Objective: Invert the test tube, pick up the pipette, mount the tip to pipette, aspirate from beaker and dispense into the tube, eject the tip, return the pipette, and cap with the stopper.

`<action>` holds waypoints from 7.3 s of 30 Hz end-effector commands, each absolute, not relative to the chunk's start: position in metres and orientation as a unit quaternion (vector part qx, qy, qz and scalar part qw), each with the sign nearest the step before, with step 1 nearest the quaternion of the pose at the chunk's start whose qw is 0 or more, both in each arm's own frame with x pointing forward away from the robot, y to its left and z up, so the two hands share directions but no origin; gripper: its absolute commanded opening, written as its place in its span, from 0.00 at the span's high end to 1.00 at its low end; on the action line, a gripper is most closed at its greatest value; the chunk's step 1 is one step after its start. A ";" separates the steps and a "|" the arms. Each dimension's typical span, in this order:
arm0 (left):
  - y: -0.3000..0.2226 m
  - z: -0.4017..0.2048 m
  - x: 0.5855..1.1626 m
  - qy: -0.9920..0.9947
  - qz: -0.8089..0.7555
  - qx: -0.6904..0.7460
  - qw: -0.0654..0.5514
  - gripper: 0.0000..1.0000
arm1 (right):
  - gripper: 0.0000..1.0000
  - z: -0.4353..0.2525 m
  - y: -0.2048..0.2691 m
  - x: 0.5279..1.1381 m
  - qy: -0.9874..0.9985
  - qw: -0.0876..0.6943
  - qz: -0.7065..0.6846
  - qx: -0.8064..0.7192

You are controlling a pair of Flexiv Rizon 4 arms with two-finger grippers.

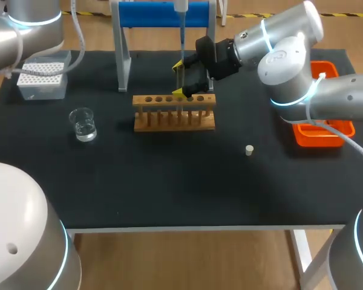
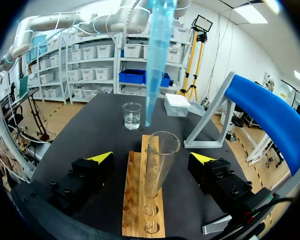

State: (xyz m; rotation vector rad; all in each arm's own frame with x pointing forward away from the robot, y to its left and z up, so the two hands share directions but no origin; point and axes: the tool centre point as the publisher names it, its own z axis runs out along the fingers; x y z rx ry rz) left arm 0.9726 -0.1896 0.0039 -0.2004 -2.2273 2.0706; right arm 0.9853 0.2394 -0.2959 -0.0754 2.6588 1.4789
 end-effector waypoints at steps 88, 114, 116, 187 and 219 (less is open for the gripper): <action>-0.176 -0.008 0.984 -0.719 0.691 -0.062 0.041 1.00 | 0.00 -0.295 0.239 0.986 0.873 0.048 0.485 -0.025; -0.179 -0.025 0.986 -0.721 0.689 -0.051 0.062 1.00 | 0.00 -0.295 0.239 0.986 0.873 0.048 0.485 -0.025; -0.179 -0.026 0.986 -0.724 0.684 -0.048 0.067 1.00 | 0.00 -0.295 0.239 0.986 0.873 0.048 0.485 -0.025; -0.183 -0.040 0.991 -0.717 0.694 -0.051 0.051 1.00 | 0.00 -0.295 0.239 0.986 0.873 0.048 0.485 -0.025; -0.181 -0.044 0.987 -0.723 0.687 -0.039 0.051 1.00 | 0.00 -0.295 0.239 0.986 0.873 0.048 0.485 -0.025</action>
